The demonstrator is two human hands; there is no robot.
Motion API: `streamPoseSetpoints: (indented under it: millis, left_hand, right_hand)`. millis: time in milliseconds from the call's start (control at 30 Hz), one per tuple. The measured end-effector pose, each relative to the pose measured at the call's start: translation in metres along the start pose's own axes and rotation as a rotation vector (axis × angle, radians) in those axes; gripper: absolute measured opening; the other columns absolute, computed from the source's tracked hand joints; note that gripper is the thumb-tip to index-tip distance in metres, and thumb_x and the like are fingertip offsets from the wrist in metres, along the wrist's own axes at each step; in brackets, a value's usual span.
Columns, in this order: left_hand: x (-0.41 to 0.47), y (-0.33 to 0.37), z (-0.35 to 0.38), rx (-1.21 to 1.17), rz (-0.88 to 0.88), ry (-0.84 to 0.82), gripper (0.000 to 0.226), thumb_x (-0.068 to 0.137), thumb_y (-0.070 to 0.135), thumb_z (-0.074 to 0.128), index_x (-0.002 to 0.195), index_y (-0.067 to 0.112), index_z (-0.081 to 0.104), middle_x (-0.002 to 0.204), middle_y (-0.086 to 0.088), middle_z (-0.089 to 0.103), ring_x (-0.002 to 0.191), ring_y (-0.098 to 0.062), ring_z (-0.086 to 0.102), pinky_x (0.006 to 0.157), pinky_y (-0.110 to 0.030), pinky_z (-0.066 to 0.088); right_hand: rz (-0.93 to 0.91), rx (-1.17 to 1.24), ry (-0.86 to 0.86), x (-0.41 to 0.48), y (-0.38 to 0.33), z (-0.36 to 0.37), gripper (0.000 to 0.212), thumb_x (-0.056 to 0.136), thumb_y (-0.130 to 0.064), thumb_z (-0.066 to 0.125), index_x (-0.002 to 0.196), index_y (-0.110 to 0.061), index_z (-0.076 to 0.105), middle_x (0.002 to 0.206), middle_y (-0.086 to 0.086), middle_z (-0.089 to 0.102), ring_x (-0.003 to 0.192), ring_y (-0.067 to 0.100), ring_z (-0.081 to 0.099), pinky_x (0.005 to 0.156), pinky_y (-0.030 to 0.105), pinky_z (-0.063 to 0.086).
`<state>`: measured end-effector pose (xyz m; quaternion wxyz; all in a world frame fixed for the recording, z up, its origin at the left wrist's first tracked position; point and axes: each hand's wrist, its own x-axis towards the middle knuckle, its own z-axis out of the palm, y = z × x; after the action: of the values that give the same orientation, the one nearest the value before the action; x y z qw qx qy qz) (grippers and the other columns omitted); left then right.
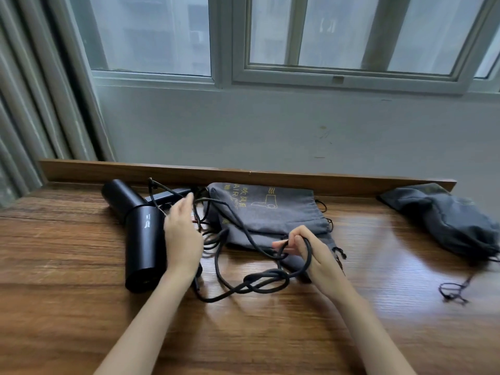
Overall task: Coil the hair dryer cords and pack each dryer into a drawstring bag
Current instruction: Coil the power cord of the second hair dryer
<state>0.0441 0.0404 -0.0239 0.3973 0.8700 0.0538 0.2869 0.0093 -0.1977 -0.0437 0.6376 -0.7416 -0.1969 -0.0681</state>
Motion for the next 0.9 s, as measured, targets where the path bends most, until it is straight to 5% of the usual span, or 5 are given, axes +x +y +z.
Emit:
streamPoseSetpoints:
  millis: [100,267,467,633,900]
  left_hand:
    - [-0.017,0.018,0.007,0.560,0.539,0.032,0.073,0.067,-0.014,0.046,0.137,0.008,0.044,0.142,-0.016,0.044,0.129,-0.035,0.043,0.105,-0.056,0.030]
    - [-0.036,0.056,0.016,0.433,1.118,-0.319,0.077,0.071,-0.010,0.046,0.142,0.019,0.035,0.145,-0.005,0.043,0.132,-0.024,0.042,0.109,-0.047,0.031]
    - [-0.045,0.061,0.020,-0.253,0.647,-0.724,0.021,0.086,0.018,0.057,0.103,0.017,0.068,0.104,0.001,0.064,0.096,-0.010,0.058,0.085,-0.027,0.046]
    - [-0.048,0.073,0.025,-0.192,0.618,-0.877,0.013,0.079,0.027,0.072,0.084,0.020,0.061,0.081,0.008,0.054,0.071,0.000,0.051,0.068,-0.014,0.042]
    - [-0.039,0.086,0.018,-0.334,0.427,-0.667,0.012,0.091,0.014,0.055,0.082,0.019,0.049,0.073,0.005,0.066,0.065,-0.010,0.061,0.068,-0.030,0.051]
  right_hand:
    - [0.066,0.092,0.017,-0.002,0.000,0.001,0.023,0.094,-0.029,0.039,0.077,-0.017,0.049,0.091,0.012,0.066,0.068,0.028,0.059,0.069,0.041,0.050]
    - [0.036,0.035,0.053,-0.002,0.002,0.001,0.025,0.088,-0.041,0.052,0.104,-0.024,0.061,0.099,0.000,0.068,0.090,0.028,0.064,0.078,0.053,0.050]
    - [0.014,0.054,0.029,-0.001,0.004,0.000,0.015,0.082,-0.025,0.052,0.077,-0.012,0.047,0.067,0.007,0.040,0.057,0.018,0.034,0.050,0.031,0.030]
    - [-0.007,-0.072,0.041,-0.002,0.008,-0.003,0.020,0.093,0.004,0.042,0.081,-0.009,0.048,0.067,0.004,0.046,0.061,0.019,0.038,0.054,0.035,0.032]
    - [-0.045,-0.267,-0.017,-0.006,-0.003,0.000,0.018,0.090,-0.009,0.053,0.092,-0.025,0.060,0.085,-0.008,0.067,0.082,0.005,0.062,0.074,0.018,0.049]
